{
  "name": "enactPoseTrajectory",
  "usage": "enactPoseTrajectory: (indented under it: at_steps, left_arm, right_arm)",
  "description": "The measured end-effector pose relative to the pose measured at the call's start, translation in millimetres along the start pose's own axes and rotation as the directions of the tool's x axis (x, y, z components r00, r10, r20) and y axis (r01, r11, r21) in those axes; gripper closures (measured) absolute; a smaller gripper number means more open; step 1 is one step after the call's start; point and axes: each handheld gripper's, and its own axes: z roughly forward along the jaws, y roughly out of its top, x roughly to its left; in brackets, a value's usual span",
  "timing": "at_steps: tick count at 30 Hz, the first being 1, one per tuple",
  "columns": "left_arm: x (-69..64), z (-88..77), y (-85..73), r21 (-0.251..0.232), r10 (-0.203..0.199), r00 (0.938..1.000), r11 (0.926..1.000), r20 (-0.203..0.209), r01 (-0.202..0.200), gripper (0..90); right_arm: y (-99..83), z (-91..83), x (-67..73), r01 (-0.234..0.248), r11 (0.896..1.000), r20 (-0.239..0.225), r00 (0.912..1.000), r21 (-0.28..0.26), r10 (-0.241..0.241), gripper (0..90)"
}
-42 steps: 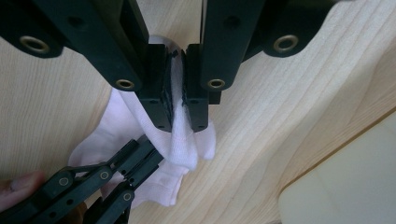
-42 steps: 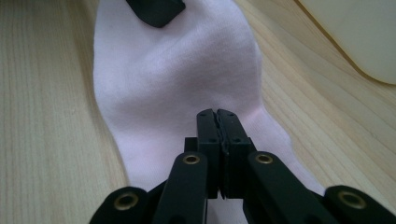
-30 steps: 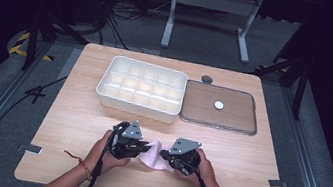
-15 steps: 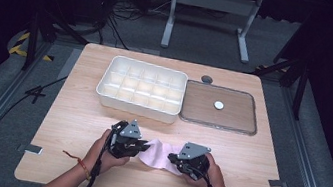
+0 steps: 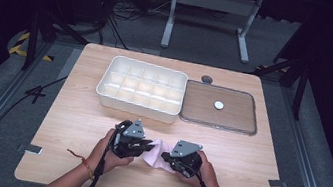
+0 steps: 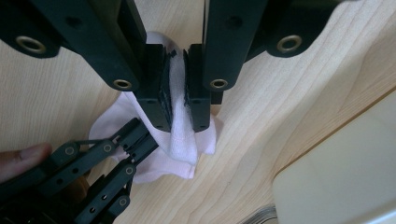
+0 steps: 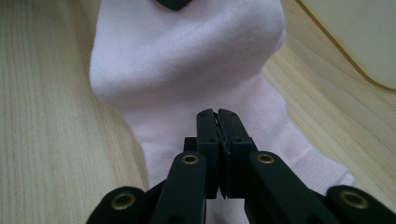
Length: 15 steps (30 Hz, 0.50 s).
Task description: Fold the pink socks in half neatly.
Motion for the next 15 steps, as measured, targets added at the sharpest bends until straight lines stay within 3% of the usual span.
enactPoseTrajectory:
  at_steps: [7,11,15]
  left_arm:
    - [0.3,4.1,0.1,0.013,0.006,0.9999,0.9999,0.016,-0.006,82.2]
    - [1.0,2.4,-0.7,0.015,0.009,0.9999,0.9998,0.009,-0.009,82.4]
    - [0.5,1.1,-1.1,0.016,0.007,1.0000,0.9998,0.006,-0.007,82.4]
  right_arm:
    - [1.7,-1.5,-1.7,-0.020,1.000,-0.026,0.9995,-0.019,0.019,86.7]
    - [0.7,-22.9,-10.6,-0.030,0.997,0.006,0.9995,-0.068,0.031,86.3]
    - [-7.0,-40.5,-20.0,-0.034,0.997,0.044,0.9983,-0.062,0.037,85.9]
